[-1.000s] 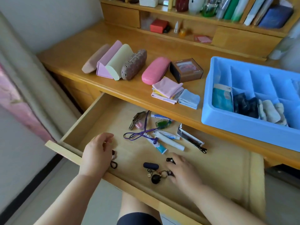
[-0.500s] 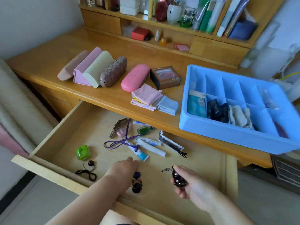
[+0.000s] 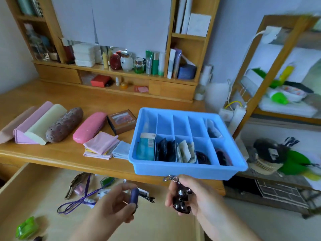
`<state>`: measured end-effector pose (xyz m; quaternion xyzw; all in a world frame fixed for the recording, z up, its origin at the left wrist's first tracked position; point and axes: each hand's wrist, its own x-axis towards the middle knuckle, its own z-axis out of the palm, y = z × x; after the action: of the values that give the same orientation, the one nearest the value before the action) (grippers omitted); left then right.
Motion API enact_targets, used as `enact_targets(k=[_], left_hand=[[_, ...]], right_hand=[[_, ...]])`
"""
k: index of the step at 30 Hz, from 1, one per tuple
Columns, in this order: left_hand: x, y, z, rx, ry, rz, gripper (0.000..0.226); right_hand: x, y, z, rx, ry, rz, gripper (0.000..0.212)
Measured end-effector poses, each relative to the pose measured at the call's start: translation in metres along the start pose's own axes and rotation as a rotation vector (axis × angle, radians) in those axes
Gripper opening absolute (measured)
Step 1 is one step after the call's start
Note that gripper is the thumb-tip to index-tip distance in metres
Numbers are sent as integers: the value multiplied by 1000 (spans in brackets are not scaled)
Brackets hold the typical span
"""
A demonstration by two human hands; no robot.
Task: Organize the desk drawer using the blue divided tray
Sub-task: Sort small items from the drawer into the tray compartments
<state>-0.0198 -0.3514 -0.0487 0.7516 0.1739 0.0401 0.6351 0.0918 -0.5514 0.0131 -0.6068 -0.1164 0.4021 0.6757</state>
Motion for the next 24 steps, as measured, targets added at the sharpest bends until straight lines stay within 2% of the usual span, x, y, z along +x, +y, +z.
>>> enact_targets(k=[4,7,10,12,14,15,18,21,24], left_hand=[[23,68,9,-129,42,240,42],[56,96,8,0,164,360,38],[91,103,6,-2,252,329,38],[106,100,9,0,270,282,38],[115,92,14,53,285,270,39],[117,88,16,85,302,273,39],[120,81,19,138,349,295,42],[119,77,22,329,361,368,45],[117,77,25,462,348,402,45]], right_hand=[[1,-39,-25,136,158,-62,30],[6,-67,-43,185,255,-143,34],[21,-90,-65,258,276,-170,23],[37,-106,-81,265,317,-239,2],[57,-120,-100,7,368,-322,5],[68,-128,-108,-237,410,-350,5],[104,-138,-126,-912,535,-347,25],[129,-134,-123,-1255,608,-283,37],[146,-123,-118,-1582,563,-220,28]])
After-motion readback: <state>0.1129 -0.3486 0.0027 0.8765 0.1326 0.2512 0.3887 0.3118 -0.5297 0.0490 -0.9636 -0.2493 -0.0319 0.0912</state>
